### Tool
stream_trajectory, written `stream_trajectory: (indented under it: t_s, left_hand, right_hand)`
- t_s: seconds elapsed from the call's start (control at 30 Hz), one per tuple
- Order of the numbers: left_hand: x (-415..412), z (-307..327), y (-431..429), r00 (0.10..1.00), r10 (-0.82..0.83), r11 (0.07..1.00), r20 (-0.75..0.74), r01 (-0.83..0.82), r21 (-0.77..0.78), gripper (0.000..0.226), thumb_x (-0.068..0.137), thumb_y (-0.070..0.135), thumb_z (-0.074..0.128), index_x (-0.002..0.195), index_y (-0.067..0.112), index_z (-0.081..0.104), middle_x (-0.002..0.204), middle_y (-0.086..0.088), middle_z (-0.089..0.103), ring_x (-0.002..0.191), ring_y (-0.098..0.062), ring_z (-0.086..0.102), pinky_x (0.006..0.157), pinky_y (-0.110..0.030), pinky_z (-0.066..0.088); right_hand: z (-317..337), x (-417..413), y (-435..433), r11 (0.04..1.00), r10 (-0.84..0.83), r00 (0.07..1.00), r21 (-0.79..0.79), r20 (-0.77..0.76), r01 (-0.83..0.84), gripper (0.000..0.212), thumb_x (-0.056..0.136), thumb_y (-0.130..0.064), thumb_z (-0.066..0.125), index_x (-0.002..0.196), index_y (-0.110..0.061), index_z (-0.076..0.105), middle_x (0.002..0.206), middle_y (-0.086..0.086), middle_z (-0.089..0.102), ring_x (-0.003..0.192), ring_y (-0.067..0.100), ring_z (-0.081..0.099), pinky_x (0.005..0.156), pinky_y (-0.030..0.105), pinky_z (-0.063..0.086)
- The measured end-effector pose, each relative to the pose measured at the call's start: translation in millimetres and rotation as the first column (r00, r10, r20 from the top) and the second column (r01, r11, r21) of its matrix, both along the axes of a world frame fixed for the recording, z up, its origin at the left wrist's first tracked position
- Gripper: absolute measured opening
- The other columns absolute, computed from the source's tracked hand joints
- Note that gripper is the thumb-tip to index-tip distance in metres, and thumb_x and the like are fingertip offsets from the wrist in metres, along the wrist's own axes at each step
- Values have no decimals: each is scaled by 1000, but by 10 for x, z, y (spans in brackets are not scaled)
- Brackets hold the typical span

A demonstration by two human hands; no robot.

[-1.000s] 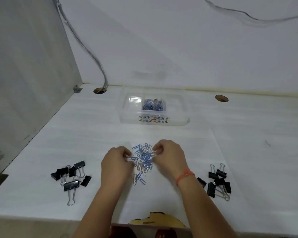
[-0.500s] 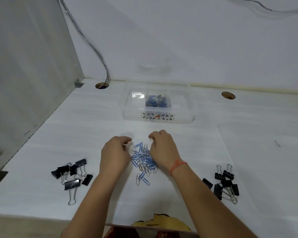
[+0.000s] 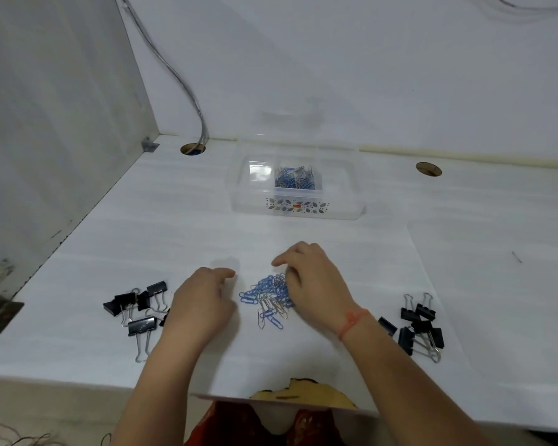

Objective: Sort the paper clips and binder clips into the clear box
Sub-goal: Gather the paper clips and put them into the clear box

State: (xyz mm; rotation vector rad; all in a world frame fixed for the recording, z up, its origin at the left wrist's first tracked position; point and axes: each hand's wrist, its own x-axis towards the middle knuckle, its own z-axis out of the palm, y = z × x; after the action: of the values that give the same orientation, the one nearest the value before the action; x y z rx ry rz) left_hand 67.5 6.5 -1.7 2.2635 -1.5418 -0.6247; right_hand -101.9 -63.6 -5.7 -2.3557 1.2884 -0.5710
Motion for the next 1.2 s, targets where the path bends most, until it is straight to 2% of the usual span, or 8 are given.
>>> stream_trajectory:
  t_s: [0.07, 0.13, 0.33, 0.5, 0.7, 0.87, 1.03, 1.2]
  left_hand:
    - [-25, 73, 7, 991, -130, 982, -19, 131, 137, 78, 73, 23, 76, 142, 24, 40, 137, -3, 44, 119, -21, 53, 96, -31, 44]
    - [-75, 115, -2, 981, -195, 962, -8, 193, 195, 86, 66, 29, 82, 141, 21, 40, 135, -4, 40, 116, -22, 53, 93, -30, 46]
    - [-284, 63, -123, 984, -180, 983, -16, 180, 27, 54, 59, 14, 79, 112, 17, 67, 108, -4, 55, 94, -23, 61, 78, -29, 50]
    - [-355, 37, -227, 991, -114, 993, -72, 112, -33, 43, 59, 6, 77, 100, 18, 73, 85, 1, 63, 79, -19, 62, 67, -24, 44]
    - [-400, -50, -294, 986, -32, 997, -163, 21, -69, 34, 59, 0, 74, 89, 16, 75, 82, -1, 70, 77, -20, 66, 68, -26, 48]
    - [-432, -104, -278, 974, 21, 989, -224, -52, -135, 25, 62, -2, 70, 81, 13, 64, 79, -1, 68, 77, -22, 66, 63, -28, 46]
    - [-361, -129, -203, 947, 46, 978, -317, -106, -177, 25, 68, -7, 57, 81, 14, 56, 84, -2, 69, 80, -20, 67, 64, -27, 47]
    - [-291, -57, -95, 983, -56, 992, -172, 36, -119, 41, 70, -4, 63, 105, 18, 64, 103, 1, 67, 94, -19, 63, 78, -27, 49]
  right_hand:
    - [88, -138, -29, 992, -25, 989, 116, -147, 43, 45, 85, -30, 61, 129, -22, 54, 125, 1, 50, 121, 20, 39, 94, 29, 39]
    - [153, -245, -47, 956, 36, 936, 285, -351, 70, 81, 70, -47, 75, 138, -21, 41, 132, 3, 40, 126, 23, 32, 96, 32, 37]
    - [107, -99, 24, 951, 103, 903, 308, -417, 34, 101, 52, -43, 87, 135, -16, 37, 128, 5, 35, 119, 23, 39, 97, 33, 44]
    - [103, 3, -8, 946, 93, 936, 322, -339, 22, 89, 52, -34, 89, 126, -15, 43, 122, 7, 42, 102, 25, 55, 84, 31, 47]
    - [100, 37, -44, 952, 114, 935, 305, -335, -7, 89, 53, -35, 89, 128, -19, 43, 121, 6, 43, 100, 27, 58, 82, 30, 47]
    - [25, 29, -6, 970, 44, 973, 242, -226, 12, 56, 61, -30, 83, 110, -21, 58, 102, 2, 45, 88, 25, 54, 71, 27, 38]
    - [-16, 59, 64, 995, -27, 981, 85, -195, 44, 25, 80, -22, 67, 104, -17, 66, 101, 8, 56, 95, 28, 57, 71, 24, 30]
    - [-56, 109, 127, 995, -30, 954, -96, -300, 1, 11, 85, -7, 52, 86, -9, 63, 96, 13, 59, 84, 33, 56, 65, 30, 27]
